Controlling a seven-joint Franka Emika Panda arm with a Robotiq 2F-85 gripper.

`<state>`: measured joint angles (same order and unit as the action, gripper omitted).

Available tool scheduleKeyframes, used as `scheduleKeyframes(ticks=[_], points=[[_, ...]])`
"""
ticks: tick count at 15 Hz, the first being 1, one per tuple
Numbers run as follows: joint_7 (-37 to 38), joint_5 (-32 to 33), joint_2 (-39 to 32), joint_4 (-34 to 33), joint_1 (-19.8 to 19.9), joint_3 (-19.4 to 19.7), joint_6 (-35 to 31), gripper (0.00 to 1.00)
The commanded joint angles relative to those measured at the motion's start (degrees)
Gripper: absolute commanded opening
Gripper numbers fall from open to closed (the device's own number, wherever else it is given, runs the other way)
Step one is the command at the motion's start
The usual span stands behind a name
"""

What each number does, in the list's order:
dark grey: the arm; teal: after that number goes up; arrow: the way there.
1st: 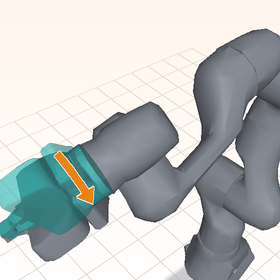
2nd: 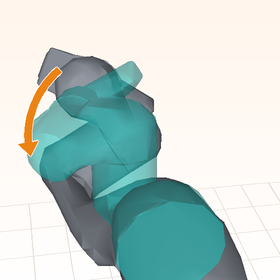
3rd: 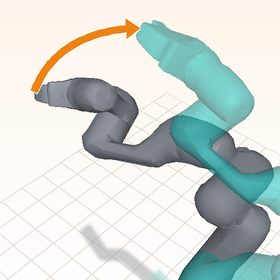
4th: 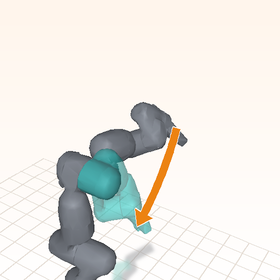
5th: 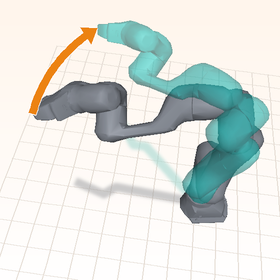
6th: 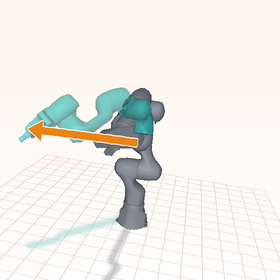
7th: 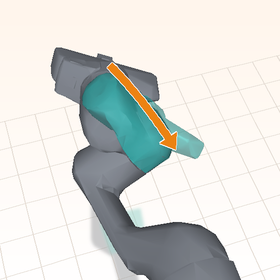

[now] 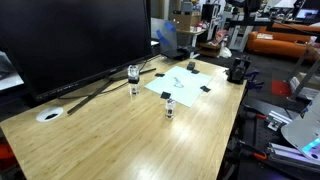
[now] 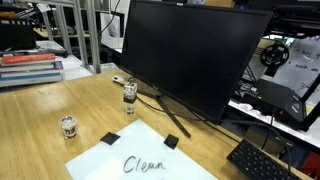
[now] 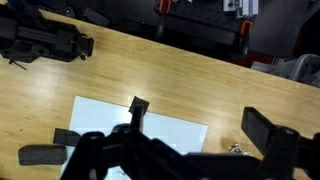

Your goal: Use the duster to clean the whiteboard

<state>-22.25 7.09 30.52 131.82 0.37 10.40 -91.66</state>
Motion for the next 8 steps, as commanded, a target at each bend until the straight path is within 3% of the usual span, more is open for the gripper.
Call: scheduleKeyframes(ticks=[1, 8], points=[[-0.2, -0.2, -0.1, -0.1, 0.4, -0.4, 0.1, 1.00], [2.6, 0.1, -4.3, -0.8, -0.4, -2.5, -3.4, 1.00]])
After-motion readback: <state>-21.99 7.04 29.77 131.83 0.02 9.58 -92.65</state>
